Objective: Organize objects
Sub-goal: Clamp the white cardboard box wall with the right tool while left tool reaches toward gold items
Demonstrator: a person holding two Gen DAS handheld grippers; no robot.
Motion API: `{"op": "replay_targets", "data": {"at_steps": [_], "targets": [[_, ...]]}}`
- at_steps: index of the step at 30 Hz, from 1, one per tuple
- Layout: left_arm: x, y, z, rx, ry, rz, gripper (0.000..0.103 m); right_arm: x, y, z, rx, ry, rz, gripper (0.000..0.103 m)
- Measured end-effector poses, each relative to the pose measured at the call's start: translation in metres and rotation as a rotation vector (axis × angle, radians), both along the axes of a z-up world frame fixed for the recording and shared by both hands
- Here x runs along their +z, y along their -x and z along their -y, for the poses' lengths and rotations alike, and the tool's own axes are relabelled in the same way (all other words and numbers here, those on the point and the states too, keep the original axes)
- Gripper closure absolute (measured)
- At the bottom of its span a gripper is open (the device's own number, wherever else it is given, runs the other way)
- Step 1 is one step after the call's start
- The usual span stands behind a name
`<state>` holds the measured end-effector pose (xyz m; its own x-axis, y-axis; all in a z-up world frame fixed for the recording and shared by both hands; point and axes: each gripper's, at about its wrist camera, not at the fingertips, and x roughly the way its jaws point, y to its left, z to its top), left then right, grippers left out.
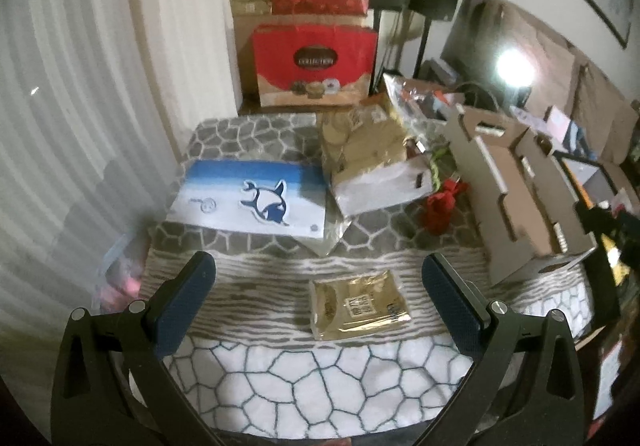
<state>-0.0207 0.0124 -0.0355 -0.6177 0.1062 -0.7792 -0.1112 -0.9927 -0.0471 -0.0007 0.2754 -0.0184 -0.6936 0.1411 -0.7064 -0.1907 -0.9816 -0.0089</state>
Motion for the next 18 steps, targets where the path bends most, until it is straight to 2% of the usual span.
{"op": "replay_targets", "data": {"at_steps": [4,11,16,18], "targets": [[-0.018,0.007,-0.003,-0.014,0.033,0.032,0.000,-0.005,0.008,-0.023,-0.041,-0.016,0.013,0.000],[-0.047,0.017,-0.008,-0.046,0.030,0.103,0.001,-0.022,0.029,-0.060,-0.075,0.004,0.054,0.001],[-0.059,0.023,-0.004,-0.041,0.004,0.133,0.013,-0.029,0.042,-0.076,-0.086,0.009,0.073,0.006],[-0.063,0.024,-0.002,-0.041,-0.003,0.146,0.022,-0.032,0.049,-0.083,-0.086,0.015,0.083,0.016]]}}
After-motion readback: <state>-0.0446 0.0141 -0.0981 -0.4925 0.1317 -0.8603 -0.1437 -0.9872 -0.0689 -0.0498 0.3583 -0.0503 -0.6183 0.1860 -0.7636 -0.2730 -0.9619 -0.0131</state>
